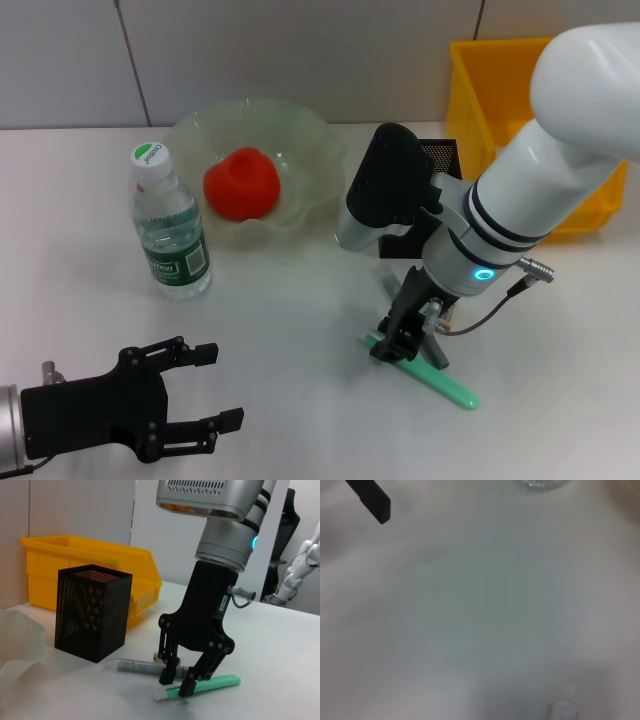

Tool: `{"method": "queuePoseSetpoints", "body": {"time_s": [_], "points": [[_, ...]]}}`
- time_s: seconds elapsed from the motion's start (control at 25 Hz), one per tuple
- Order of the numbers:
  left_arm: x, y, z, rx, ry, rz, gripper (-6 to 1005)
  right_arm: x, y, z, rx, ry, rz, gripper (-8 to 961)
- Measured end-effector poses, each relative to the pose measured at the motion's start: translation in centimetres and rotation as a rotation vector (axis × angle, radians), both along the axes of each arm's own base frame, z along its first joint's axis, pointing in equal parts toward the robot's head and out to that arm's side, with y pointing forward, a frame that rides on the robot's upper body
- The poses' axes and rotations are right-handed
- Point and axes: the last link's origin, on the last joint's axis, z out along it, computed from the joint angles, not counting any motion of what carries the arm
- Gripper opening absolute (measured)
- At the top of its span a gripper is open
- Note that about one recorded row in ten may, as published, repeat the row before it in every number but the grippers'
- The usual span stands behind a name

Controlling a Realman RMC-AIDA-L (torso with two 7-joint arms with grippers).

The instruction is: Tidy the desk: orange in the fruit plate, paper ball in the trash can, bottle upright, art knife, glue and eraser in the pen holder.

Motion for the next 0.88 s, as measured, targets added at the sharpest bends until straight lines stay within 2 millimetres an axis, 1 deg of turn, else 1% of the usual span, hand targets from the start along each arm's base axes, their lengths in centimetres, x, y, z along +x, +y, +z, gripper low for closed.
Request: {"method": "queuePoseSetpoints", "body": {"time_s": [0.88], "points": [[-0.09,0.17,0.02,0.006,0.007,0.004,846,0.35,-0.21,-0.06,-0.011,-0.018,-0.006,291]]}}
